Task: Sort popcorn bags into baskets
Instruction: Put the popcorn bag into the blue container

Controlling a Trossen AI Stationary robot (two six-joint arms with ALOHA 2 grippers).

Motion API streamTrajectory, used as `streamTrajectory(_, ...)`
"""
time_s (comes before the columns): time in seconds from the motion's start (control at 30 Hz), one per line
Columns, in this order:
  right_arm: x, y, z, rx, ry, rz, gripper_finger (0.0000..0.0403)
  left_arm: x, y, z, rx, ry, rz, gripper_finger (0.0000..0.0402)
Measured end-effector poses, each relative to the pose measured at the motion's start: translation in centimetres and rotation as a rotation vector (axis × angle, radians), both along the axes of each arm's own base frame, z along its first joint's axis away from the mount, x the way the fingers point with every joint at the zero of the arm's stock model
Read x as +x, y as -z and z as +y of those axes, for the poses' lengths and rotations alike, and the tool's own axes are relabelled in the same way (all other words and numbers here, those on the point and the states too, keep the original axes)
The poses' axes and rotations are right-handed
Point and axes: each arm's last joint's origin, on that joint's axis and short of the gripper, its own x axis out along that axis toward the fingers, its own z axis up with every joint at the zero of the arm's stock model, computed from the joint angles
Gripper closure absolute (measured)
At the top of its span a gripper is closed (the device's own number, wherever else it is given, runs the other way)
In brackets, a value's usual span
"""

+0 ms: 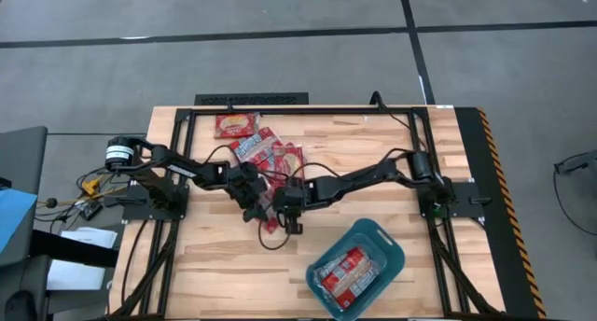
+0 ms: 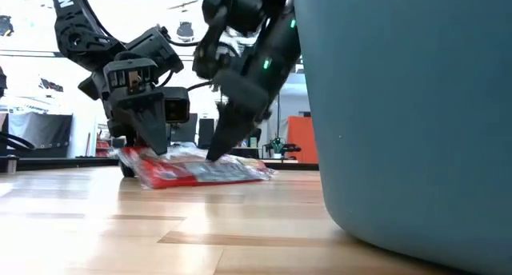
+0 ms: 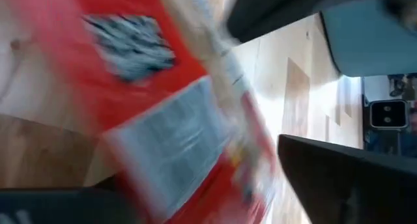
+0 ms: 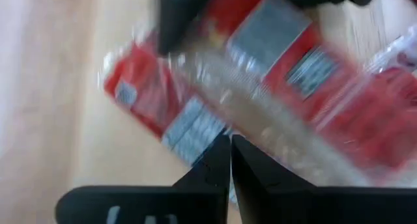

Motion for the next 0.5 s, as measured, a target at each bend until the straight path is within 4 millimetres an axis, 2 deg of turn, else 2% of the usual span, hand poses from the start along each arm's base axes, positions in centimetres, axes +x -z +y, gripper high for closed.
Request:
streamTrajectory(0.2,-1.4,-3.6,2.0,-0.014,-0.038,-0.030,0.0361,0.1,0.0,0.2,0.075,-0.064,-0.001,0.0297)
streamTrajectory(0.33,-3.0,-7.0,3.6,-0.062,-0.041,-0.075,0.0361,0.3,-0.1,0.2,0.090,-0.081,-0.031,0.0377)
streamTrajectory(0.4,-4.1,-8.3,4.4,-0.093,-0.033,-0.076,0.0361,0.5,-0.3,0.3,0.077,-0.107,-0.048,0.0389)
streamTrajectory(0.5,-6.1,-10.6,5.6,-0.141,-0.014,-0.070,0.0361,1.0,-0.9,0.3,0.014,-0.140,-0.057,0.0388)
